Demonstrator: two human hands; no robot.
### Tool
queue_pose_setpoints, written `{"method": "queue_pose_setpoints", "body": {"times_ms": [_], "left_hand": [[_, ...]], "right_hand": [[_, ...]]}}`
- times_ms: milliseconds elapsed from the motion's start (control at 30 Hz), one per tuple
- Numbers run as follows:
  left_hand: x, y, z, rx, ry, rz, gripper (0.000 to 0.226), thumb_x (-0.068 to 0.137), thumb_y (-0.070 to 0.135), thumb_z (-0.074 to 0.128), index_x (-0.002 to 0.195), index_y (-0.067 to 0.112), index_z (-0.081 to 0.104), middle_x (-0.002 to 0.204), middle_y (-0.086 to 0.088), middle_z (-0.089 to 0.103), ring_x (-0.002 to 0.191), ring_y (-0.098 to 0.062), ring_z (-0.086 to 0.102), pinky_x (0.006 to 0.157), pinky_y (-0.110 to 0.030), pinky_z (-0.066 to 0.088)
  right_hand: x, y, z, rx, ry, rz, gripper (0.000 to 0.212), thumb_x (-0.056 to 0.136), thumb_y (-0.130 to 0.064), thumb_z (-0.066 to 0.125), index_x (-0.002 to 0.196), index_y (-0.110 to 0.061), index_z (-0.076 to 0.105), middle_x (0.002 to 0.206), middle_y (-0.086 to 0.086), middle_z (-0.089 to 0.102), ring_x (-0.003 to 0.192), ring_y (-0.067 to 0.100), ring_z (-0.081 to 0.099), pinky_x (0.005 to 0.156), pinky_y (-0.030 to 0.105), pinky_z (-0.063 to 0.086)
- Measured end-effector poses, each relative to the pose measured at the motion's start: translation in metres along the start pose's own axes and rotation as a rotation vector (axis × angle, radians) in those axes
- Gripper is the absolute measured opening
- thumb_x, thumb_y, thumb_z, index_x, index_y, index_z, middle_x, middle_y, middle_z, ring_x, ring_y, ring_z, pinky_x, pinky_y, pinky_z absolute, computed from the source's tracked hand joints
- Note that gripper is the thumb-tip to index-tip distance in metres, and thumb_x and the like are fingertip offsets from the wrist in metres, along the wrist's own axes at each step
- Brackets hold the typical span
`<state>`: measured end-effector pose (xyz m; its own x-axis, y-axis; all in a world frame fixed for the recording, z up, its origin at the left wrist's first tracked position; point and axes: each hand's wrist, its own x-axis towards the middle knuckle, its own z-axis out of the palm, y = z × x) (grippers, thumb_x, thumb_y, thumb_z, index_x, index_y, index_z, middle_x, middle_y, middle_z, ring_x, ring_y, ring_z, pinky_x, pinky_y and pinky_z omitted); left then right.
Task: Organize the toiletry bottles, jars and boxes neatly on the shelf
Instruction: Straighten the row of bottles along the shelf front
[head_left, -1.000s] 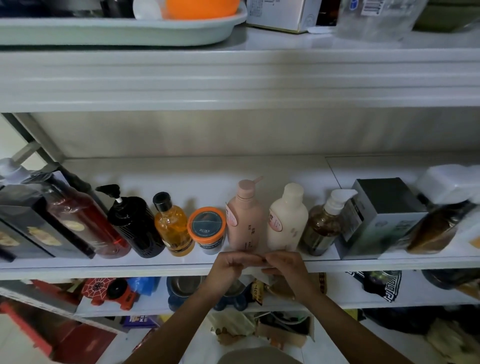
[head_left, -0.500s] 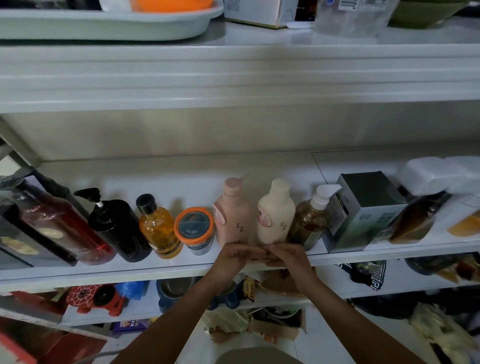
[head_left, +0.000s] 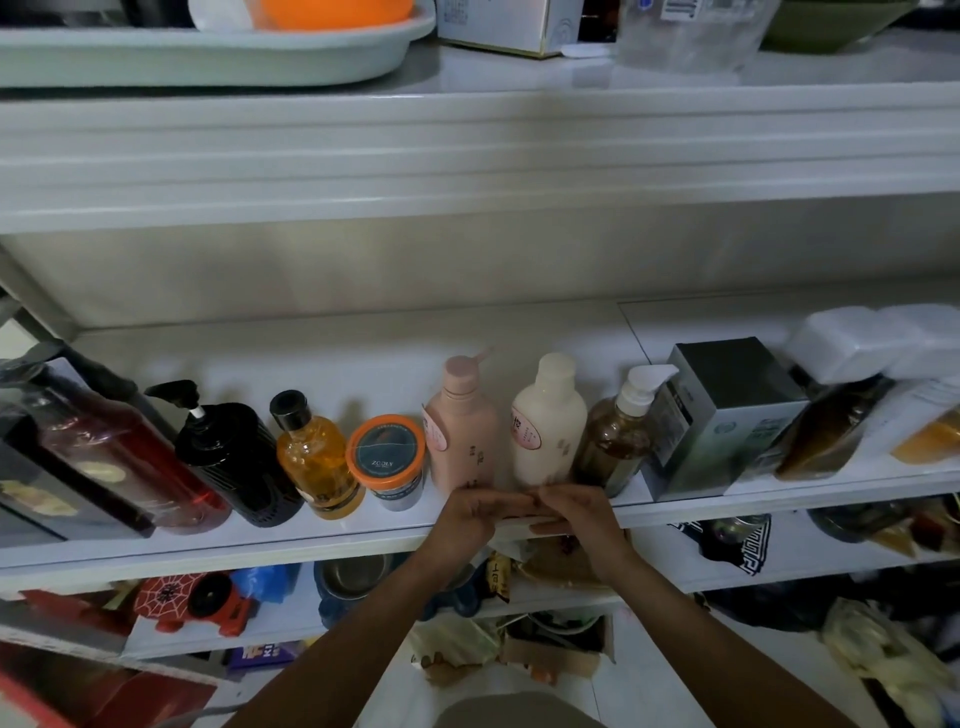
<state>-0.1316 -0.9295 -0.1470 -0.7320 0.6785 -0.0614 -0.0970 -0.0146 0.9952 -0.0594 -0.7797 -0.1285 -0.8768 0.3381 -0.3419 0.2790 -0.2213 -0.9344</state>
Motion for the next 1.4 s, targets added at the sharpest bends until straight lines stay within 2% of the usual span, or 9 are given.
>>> {"method": "queue_pose_setpoints", "body": {"times_ms": [133,233,433,567,800,933,1033,1200,1400], "left_hand": [[-0.001,0.003,0.006,0.031,-0.093,0.024,0.052,0.065,-0.018,0.047,0.105,0.006,0.071,0.105,-0.004,0.072,0.107,-0.021,0.065,0.098,-0.034,0.049],[0.003,0.004,0.024,0.057,-0.197,0.064,0.061,0.057,-0.015,0.045,0.116,-0.009,0.061,0.118,-0.021,0.064,0.116,-0.029,0.060,0.102,-0.035,0.045],[0.031,0.002,0.058,0.130,-0.308,0.116,0.069,0.056,-0.020,0.041,0.115,0.008,0.064,0.110,0.011,0.069,0.113,-0.011,0.061,0.103,-0.028,0.044],[0.044,0.003,0.062,0.100,-0.350,0.130,0.069,0.053,-0.017,0.036,0.119,-0.006,0.054,0.104,0.022,0.069,0.107,-0.002,0.062,0.098,-0.022,0.045],[0.049,-0.004,0.062,0.096,-0.352,0.144,0.077,0.052,-0.015,0.037,0.103,0.032,0.072,0.108,0.019,0.069,0.112,-0.008,0.061,0.104,-0.035,0.044],[0.053,-0.009,0.063,0.094,-0.342,0.071,0.072,0.052,-0.014,0.038,0.112,0.011,0.068,0.103,0.022,0.070,0.109,-0.004,0.062,0.102,-0.031,0.045],[0.053,-0.009,0.064,0.097,-0.330,0.083,0.073,0.051,-0.016,0.036,0.122,-0.006,0.050,0.103,0.020,0.070,0.109,-0.004,0.062,0.102,-0.028,0.045],[0.051,-0.008,0.063,0.111,-0.309,0.075,0.074,0.049,-0.016,0.037,0.112,0.008,0.069,0.110,0.006,0.070,0.116,-0.025,0.060,0.105,-0.042,0.042],[0.043,0.004,0.071,0.148,-0.241,0.031,0.072,0.058,-0.029,0.036,0.116,0.006,0.062,0.111,-0.005,0.069,0.109,-0.013,0.064,0.100,-0.031,0.048]], "right_hand": [[-0.008,0.005,-0.014,-0.034,0.011,-0.057,0.018,0.090,-0.007,0.056,0.090,-0.010,0.074,0.090,0.012,0.074,0.088,0.029,0.069,0.085,0.037,0.055],[-0.017,0.004,-0.034,0.013,0.094,-0.102,0.022,0.089,-0.002,0.056,0.082,-0.011,0.075,0.085,0.014,0.074,0.084,0.030,0.070,0.081,0.034,0.056],[-0.025,-0.006,-0.065,0.019,0.164,-0.157,0.028,0.091,0.008,0.042,0.095,0.004,0.070,0.093,0.020,0.071,0.085,0.025,0.070,0.079,0.025,0.057],[-0.019,-0.008,-0.070,0.036,0.222,-0.144,0.030,0.090,0.010,0.038,0.098,0.013,0.066,0.096,0.026,0.068,0.089,0.033,0.067,0.074,0.022,0.057],[-0.011,-0.010,-0.068,0.047,0.270,-0.087,0.032,0.090,0.010,0.037,0.091,0.007,0.068,0.093,0.025,0.069,0.084,0.030,0.067,0.073,0.021,0.057],[-0.009,-0.012,-0.066,0.049,0.283,-0.061,0.033,0.090,0.011,0.036,0.090,0.006,0.069,0.084,0.016,0.070,0.076,0.022,0.069,0.074,0.024,0.058],[-0.009,-0.011,-0.065,0.049,0.297,-0.057,0.032,0.090,0.012,0.037,0.094,0.009,0.068,0.080,0.011,0.070,0.068,0.013,0.069,0.064,0.017,0.056],[-0.008,-0.010,-0.065,0.045,0.303,-0.070,0.032,0.090,0.012,0.038,0.088,0.004,0.068,0.069,0.004,0.070,0.063,0.011,0.069,0.059,0.013,0.053],[-0.008,-0.005,-0.070,0.047,0.246,-0.106,0.033,0.090,0.011,0.040,0.088,-0.001,0.070,0.084,0.013,0.069,0.082,0.027,0.067,0.078,0.027,0.057]]}}
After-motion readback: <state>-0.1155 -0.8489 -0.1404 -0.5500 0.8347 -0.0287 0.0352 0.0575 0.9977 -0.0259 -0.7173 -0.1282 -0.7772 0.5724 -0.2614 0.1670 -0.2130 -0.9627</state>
